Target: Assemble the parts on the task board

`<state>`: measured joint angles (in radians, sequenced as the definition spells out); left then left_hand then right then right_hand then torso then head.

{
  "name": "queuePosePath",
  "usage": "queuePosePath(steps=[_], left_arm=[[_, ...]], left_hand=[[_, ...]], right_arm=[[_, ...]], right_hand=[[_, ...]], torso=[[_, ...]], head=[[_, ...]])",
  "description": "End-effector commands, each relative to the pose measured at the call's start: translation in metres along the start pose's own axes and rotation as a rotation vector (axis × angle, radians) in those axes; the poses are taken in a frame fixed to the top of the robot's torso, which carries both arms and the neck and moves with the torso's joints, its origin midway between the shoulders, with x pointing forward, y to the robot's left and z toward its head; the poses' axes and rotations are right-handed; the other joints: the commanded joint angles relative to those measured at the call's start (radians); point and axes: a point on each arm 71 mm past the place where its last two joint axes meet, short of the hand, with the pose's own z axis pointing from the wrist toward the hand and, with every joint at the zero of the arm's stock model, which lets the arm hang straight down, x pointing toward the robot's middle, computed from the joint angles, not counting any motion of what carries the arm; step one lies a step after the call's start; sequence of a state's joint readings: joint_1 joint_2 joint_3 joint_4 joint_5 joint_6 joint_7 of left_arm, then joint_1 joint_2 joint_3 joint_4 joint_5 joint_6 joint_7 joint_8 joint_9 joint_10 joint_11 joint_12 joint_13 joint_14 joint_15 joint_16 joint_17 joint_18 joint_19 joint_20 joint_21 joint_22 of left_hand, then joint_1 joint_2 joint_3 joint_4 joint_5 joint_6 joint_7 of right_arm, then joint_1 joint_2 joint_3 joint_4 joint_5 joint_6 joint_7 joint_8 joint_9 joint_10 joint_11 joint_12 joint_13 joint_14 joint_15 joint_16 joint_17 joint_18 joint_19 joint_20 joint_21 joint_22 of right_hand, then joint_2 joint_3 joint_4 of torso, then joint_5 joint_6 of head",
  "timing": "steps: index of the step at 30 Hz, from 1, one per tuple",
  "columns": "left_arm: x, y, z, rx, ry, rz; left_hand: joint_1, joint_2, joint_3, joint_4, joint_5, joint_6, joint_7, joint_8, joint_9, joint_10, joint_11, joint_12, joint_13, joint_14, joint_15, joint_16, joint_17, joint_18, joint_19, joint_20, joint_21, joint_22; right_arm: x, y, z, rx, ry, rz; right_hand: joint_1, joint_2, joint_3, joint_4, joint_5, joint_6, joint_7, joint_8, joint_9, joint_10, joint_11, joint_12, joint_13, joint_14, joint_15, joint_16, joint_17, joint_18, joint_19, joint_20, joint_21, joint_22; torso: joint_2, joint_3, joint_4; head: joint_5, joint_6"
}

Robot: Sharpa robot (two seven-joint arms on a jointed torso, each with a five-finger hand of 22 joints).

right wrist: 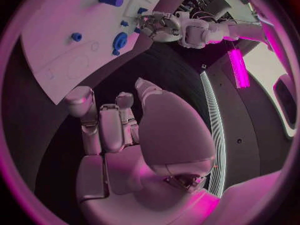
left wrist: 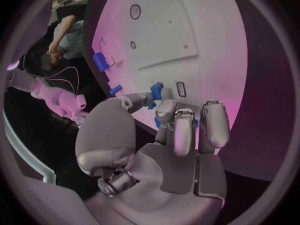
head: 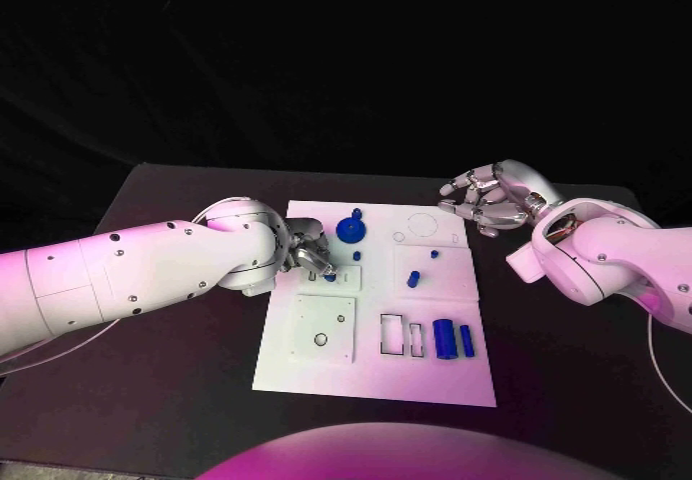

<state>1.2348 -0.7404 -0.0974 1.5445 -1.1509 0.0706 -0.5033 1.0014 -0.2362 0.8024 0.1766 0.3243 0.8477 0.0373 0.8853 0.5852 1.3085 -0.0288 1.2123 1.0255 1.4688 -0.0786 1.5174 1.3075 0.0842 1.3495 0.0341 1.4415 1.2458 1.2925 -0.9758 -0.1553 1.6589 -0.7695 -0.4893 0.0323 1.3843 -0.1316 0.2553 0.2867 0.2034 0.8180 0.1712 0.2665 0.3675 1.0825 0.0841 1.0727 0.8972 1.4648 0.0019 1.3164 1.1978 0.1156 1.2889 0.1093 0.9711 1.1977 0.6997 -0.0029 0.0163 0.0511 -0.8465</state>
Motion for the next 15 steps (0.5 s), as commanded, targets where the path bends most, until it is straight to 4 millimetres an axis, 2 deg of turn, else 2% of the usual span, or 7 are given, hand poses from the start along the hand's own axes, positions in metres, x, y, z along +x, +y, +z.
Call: queuePosePath(steps=[1,15], left_arm=[[0.0072,-0.0029,0.0010,0.010,0.049,0.007],[0.0069,-0.0024,0.0014,0.008,0.048,0.007]], left_hand=[[-0.009,0.002,-0.016,0.007,-0.004,0.007,0.001,-0.006,-0.001,0.005,-0.002,0.007,0.003,0.080,-0.006,0.008,0.178,-0.016,0.010,-0.001,0.001,0.003],[-0.022,0.009,-0.104,0.060,-0.005,0.017,0.001,-0.011,-0.005,0.009,-0.001,0.016,0.015,0.081,-0.006,0.011,0.183,-0.018,0.018,-0.002,0.004,0.015]], right_arm=[[0.0013,0.0008,-0.0003,-0.010,0.011,-0.002],[0.0012,0.0009,-0.0004,-0.011,0.010,-0.002]], right_hand=[[-0.009,0.001,0.000,0.002,0.004,-0.004,0.000,0.003,-0.001,-0.004,0.000,-0.005,-0.001,0.001,0.005,-0.003,-0.001,0.009,-0.008,0.002,-0.003,-0.001],[-0.012,0.001,0.000,0.002,0.004,-0.005,0.000,0.002,-0.001,-0.008,0.001,-0.008,-0.004,-0.001,0.005,-0.007,-0.005,0.011,-0.012,0.002,-0.011,-0.005]], torso=[[0.001,0.0000,0.0005],[0.000,-0.0010,0.0001]], head=[[0.000,-0.001],[-0.001,0.000]])
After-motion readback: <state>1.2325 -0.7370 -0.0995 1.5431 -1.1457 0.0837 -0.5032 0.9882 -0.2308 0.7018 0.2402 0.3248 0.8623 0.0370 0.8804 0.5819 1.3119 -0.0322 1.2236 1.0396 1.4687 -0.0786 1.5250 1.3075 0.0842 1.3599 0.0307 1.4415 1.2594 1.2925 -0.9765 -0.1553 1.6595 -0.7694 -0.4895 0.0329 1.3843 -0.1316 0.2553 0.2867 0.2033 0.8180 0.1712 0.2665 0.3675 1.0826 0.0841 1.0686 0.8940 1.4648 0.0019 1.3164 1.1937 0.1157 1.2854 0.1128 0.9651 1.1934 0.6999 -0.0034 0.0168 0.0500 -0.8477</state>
